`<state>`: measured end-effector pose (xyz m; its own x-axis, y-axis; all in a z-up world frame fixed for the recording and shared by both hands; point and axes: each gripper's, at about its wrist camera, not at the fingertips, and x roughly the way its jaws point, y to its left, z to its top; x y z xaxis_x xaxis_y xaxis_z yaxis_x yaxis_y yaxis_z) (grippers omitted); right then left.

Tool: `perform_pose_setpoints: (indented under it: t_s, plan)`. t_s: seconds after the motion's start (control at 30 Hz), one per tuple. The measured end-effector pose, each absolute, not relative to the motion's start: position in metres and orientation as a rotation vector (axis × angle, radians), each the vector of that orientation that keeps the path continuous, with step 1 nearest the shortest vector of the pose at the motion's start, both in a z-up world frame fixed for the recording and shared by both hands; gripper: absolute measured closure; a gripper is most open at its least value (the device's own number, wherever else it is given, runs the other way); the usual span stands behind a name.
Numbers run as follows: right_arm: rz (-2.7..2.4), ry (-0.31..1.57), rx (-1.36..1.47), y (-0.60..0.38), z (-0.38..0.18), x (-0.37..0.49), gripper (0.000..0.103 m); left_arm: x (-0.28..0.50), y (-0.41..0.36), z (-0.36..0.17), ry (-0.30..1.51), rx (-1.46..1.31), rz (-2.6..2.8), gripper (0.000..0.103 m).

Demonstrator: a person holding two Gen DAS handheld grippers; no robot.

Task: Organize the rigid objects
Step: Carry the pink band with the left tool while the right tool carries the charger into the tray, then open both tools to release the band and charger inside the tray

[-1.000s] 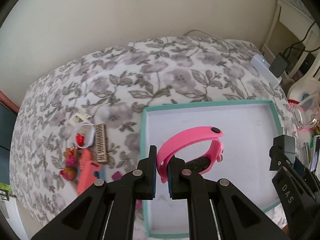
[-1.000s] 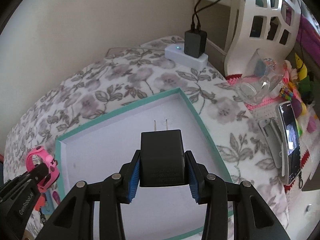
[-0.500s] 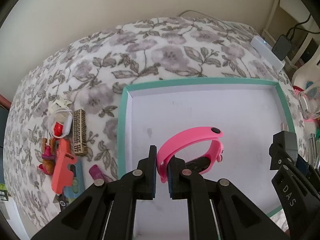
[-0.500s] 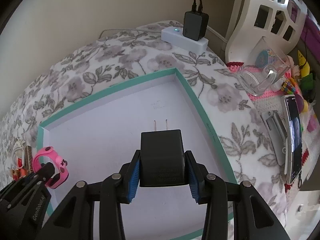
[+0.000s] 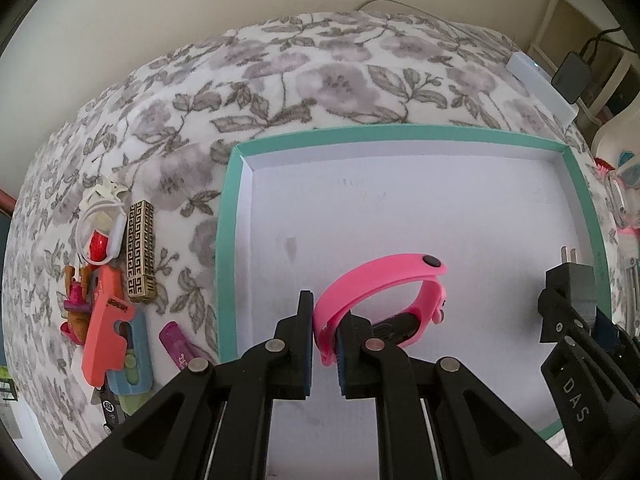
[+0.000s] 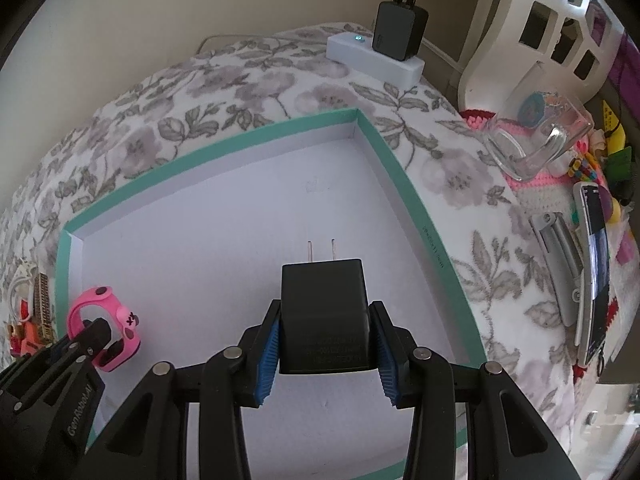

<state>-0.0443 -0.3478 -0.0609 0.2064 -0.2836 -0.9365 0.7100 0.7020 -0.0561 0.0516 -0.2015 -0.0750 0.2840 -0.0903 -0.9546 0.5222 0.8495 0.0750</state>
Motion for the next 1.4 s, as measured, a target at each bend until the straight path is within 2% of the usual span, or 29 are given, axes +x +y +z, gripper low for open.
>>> perform_pose_setpoints:
  t_s: [0.63, 0.67, 0.73, 0.8, 1.0, 1.1, 1.2, 1.4]
  plan:
    - [-0.719, 1.198, 0.411, -0.345, -0.070, -0.043, 0.058, 0.051, -0.202, -0.079, 1.233, 0.421, -0.426, 0.091]
    - [-0.716, 1.196, 0.412, -0.345, -0.070, -0.043, 0.058, 0.051, -0.202, -0.079, 1.230, 0.422, -0.425, 0.088]
    - [-0.716, 1.190, 0.407, -0.345, -0.068, -0.043, 0.057, 0.053, -0.202, -0.076, 1.219, 0.422, -0.420, 0.072]
    - [-0.716, 1.183, 0.403, -0.344, -0.065, -0.043, 0.056, 0.053, -0.202, -0.072, 1.215, 0.413, -0.423, 0.063]
    - [-0.719, 1.150, 0.399, -0.344, -0.052, -0.043, 0.054, 0.057, -0.199, -0.059, 1.197, 0.382, -0.419, 0.061]
    - [-0.716, 1.128, 0.401, -0.343, -0.046, -0.043, 0.048, 0.059, -0.194, -0.051, 1.182, 0.361, -0.414, 0.045]
    - [-0.716, 1.108, 0.399, -0.342, -0.041, -0.042, 0.045, 0.061, -0.190, -0.040, 1.157, 0.344, -0.405, 0.042]
    - [-0.709, 1.091, 0.391, -0.340, -0.037, -0.041, 0.033, 0.065, -0.179, -0.030, 1.146, 0.306, -0.373, 0.028]
